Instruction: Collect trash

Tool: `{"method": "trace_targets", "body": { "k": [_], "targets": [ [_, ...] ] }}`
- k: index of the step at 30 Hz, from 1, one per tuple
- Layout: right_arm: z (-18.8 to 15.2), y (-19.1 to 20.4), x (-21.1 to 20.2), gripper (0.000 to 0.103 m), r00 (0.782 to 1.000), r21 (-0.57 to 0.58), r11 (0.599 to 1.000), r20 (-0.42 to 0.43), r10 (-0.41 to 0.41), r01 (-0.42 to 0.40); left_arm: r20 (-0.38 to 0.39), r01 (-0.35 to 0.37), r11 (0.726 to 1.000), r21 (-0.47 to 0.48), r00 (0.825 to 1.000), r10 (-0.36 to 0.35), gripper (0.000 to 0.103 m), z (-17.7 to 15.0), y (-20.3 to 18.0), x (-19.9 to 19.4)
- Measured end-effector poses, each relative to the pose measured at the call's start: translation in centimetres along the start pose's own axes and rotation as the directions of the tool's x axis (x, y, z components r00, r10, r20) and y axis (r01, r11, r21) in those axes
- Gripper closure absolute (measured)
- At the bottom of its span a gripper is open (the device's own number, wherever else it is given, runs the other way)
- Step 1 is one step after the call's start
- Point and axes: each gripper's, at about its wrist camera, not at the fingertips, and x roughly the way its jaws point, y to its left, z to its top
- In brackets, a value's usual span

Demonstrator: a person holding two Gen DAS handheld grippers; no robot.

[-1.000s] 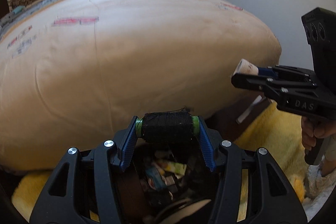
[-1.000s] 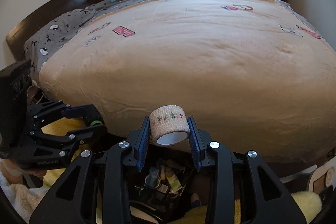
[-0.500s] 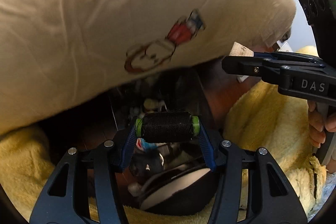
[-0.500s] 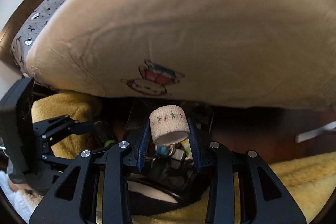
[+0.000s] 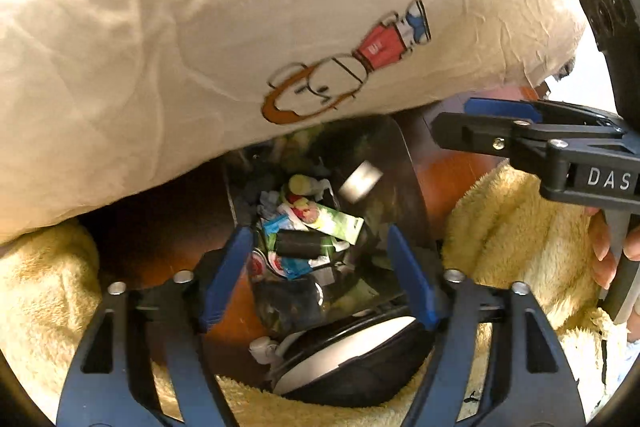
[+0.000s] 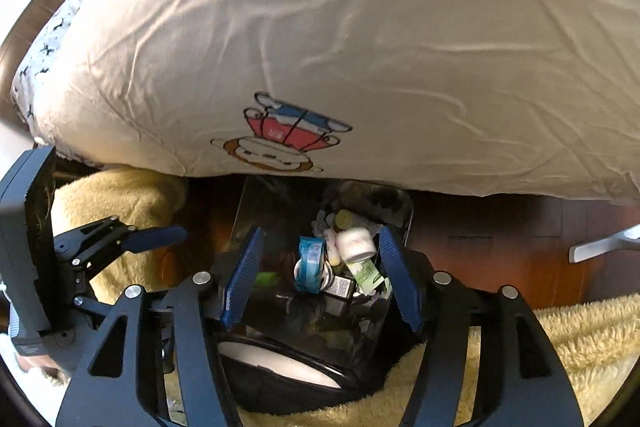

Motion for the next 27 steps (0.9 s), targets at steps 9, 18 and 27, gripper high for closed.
{"method": "trace_targets", "body": {
  "k": [9,18,27],
  "targets": [
    [0.6,-0.8,-6.5,0.003,0.989,0.077,0.997,0.146,-0.003,-0.009,0.202,-0.066,0.997,-0.040,0.977,0.073,0.008,1.1,1.1,-7.8],
    [2.8,2.4,-13.7,0.003,0.930,0.029,0.976,0.298,-0.215,0.216,0.396,-0.202,0.979,-0.036,0.896,0.199,0.008,1.9,0.8,-16.2],
    [3.4,5.9,-21.5,0.003,0.831,0.064,0.960,0.488,-0.268,0.272,0.580,-0.253,0.962,-0.104,0.770,0.265,0.008,3.8,-0.1,-24.7]
  ]
}}
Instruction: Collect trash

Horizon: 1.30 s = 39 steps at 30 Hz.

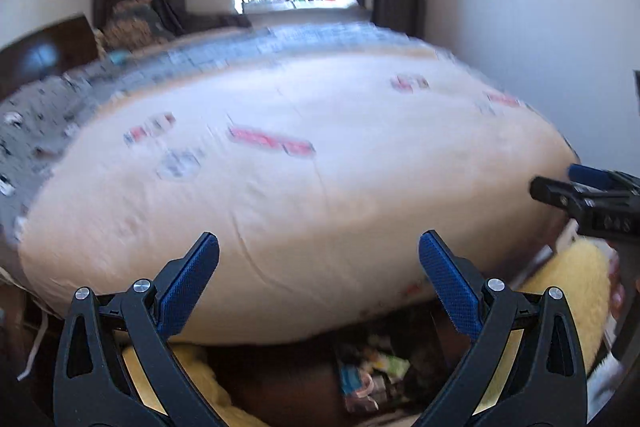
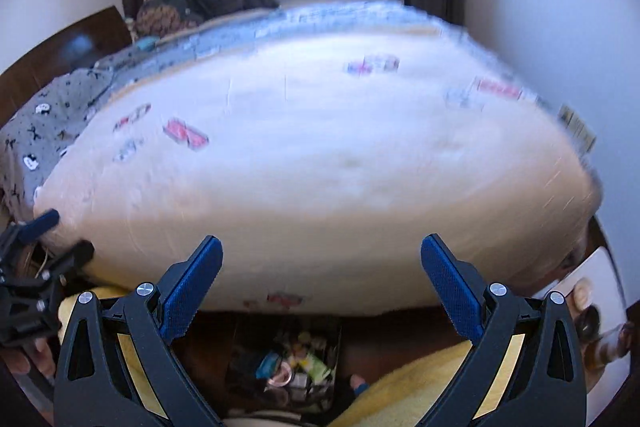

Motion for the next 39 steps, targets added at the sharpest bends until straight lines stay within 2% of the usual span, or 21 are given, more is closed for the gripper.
{"method": "trace_targets", "body": {
  "k": [5,10,14,21,39],
  "targets": [
    [1.0,0.9,-2.2,0.003,0.996,-0.042,0.999,0.084,-0.017,0.021,0.073,-0.025,0.999,-0.026,0.997,0.027,0.008,2.0,-0.1,-2.0],
    [1.6,2.2,-2.9,0.003,0.991,-0.067,0.995,0.113,-0.072,0.080,0.093,-0.092,0.994,-0.063,0.991,0.098,0.008,2.5,0.5,-3.7],
    [1.7,2.8,-2.4,0.003,0.991,-0.089,0.991,0.099,-0.095,0.104,0.091,-0.080,0.994,-0.076,0.992,0.087,0.008,2.4,0.8,-4.1],
    [1.7,3.7,-3.2,0.003,0.991,-0.110,0.990,0.107,-0.074,0.086,0.093,-0.076,0.993,-0.091,0.992,0.085,0.008,2.5,1.1,-4.6],
    [1.9,4.4,-3.3,0.003,0.992,-0.130,0.987,0.102,-0.080,0.093,0.082,-0.058,0.994,-0.097,0.994,0.067,0.008,2.6,1.5,-4.5]
  ]
}}
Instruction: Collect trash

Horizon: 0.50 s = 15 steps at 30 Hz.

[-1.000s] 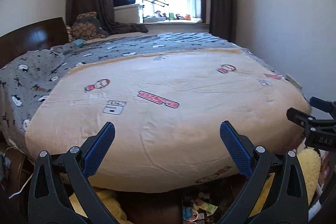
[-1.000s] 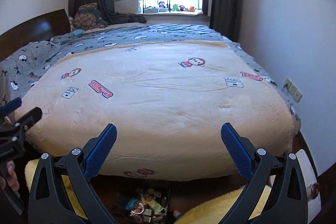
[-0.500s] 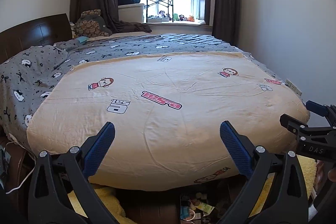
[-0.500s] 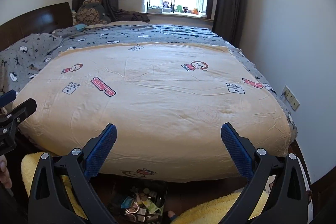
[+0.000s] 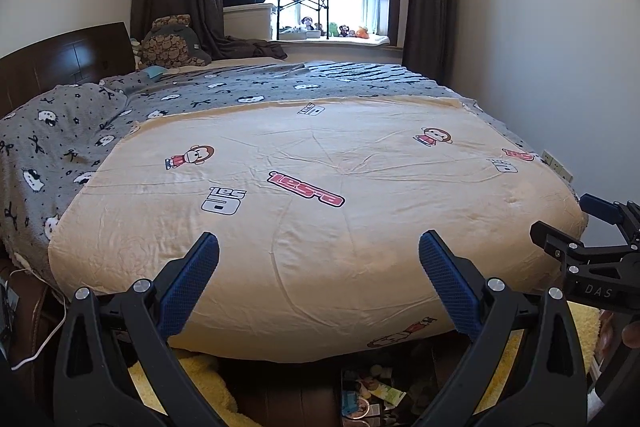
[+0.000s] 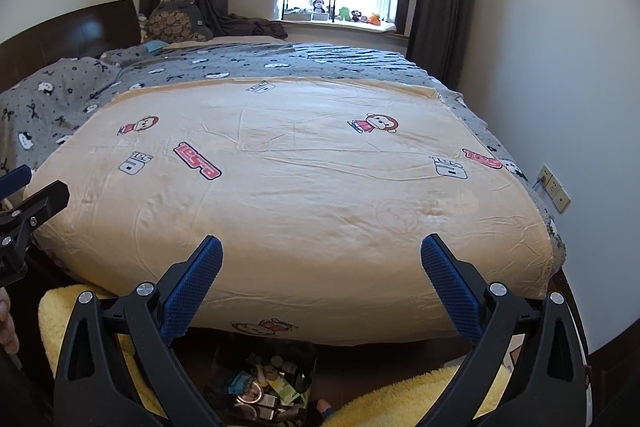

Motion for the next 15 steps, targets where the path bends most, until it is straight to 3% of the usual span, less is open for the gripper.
{"method": "trace_targets", "body": {
  "k": [15],
  "targets": [
    [-0.14,0.09,-0.04,0.003,1.000,-0.002,1.000,0.003,-0.001,0.001,0.006,-0.001,1.000,-0.014,1.000,0.001,0.008,0.14,0.35,-0.09]
  ]
}}
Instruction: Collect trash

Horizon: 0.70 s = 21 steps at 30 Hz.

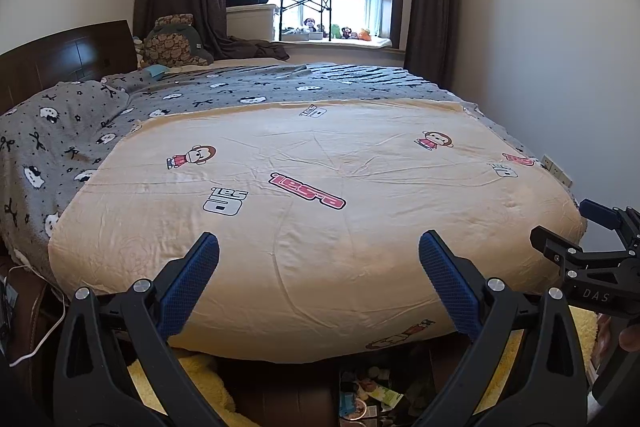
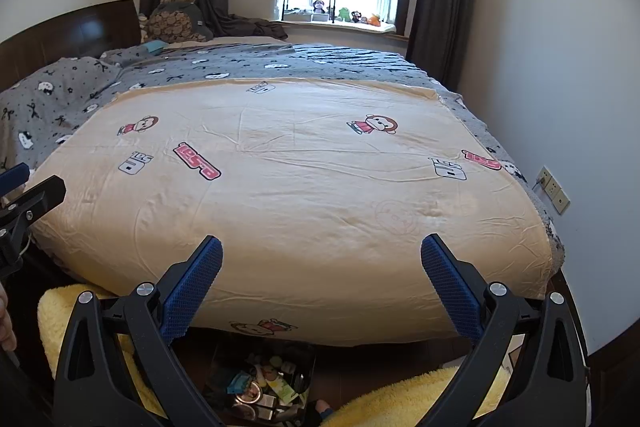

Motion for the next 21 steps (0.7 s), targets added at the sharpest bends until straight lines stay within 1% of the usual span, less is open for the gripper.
{"method": "trace_targets", "body": {
  "k": [14,21],
  "targets": [
    [-0.20,-0.33,-0.21,0.003,1.000,0.018,1.000,0.008,-0.002,0.001,-0.001,0.002,1.000,0.004,1.000,-0.002,0.008,-0.07,0.03,0.24],
    [-0.23,-0.38,-0.32,0.003,1.000,0.017,1.000,0.010,0.003,-0.003,0.009,0.012,1.000,0.017,1.000,-0.012,0.008,-0.23,-0.22,-0.30]
  ]
}}
